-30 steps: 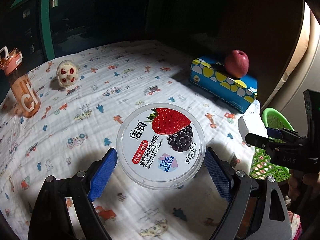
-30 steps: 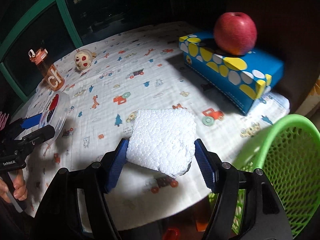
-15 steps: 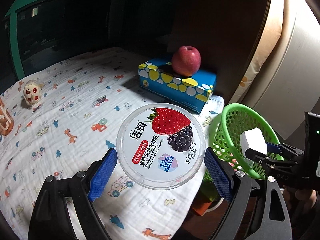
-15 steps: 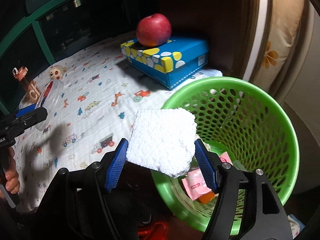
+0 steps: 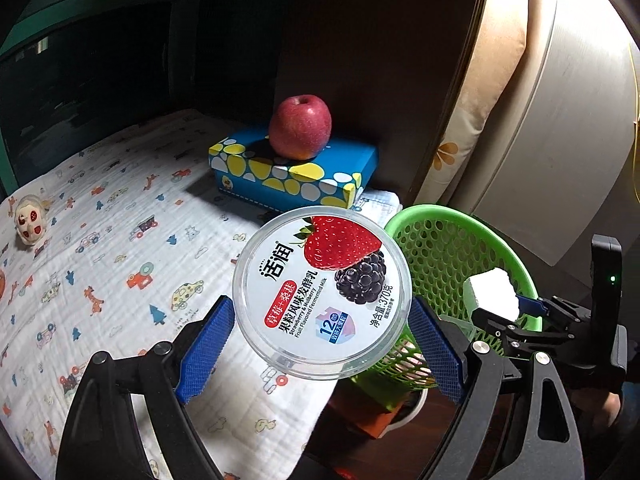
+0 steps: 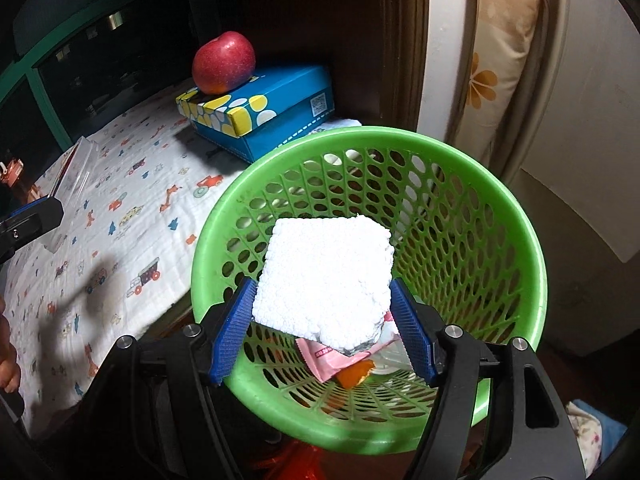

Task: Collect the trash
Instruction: 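Drop the foam block into the basket with the right tool while the left tool drops the yogurt cup in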

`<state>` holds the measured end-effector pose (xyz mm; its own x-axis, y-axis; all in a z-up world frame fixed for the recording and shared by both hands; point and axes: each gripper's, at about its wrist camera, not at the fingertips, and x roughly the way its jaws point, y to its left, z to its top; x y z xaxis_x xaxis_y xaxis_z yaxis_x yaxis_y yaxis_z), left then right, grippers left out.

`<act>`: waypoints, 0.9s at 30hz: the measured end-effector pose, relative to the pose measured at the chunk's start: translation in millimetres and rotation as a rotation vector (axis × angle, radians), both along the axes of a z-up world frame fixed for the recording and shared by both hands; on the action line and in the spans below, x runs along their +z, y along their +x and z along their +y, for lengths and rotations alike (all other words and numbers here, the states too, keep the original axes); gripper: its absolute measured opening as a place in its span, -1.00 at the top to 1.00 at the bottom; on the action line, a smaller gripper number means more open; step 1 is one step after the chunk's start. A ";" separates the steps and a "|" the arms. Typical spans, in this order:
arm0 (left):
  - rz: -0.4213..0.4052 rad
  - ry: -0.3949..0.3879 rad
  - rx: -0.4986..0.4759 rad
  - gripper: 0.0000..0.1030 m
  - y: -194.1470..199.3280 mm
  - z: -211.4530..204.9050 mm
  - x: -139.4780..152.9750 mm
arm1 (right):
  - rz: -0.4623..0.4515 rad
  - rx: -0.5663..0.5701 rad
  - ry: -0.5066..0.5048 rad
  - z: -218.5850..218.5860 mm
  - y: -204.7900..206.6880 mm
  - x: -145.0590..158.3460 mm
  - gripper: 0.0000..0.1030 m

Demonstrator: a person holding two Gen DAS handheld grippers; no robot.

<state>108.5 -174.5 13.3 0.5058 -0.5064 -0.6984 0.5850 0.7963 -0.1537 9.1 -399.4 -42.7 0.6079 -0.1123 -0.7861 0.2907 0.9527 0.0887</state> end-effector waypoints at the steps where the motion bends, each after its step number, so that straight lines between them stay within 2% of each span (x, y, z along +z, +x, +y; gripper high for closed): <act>1: -0.002 -0.001 -0.006 -0.64 -1.0 -3.7 0.6 | -0.001 -0.005 0.004 -2.1 -2.0 -0.4 -0.34; 8: 0.001 -0.010 -0.045 -0.64 -5.4 -27.4 1.2 | -0.015 -0.034 0.004 -11.0 -14.3 2.8 -0.50; 27: 0.006 -0.001 -0.129 -0.65 -17.2 -89.5 -5.3 | -0.067 -0.104 0.001 -23.9 -62.8 20.8 -0.63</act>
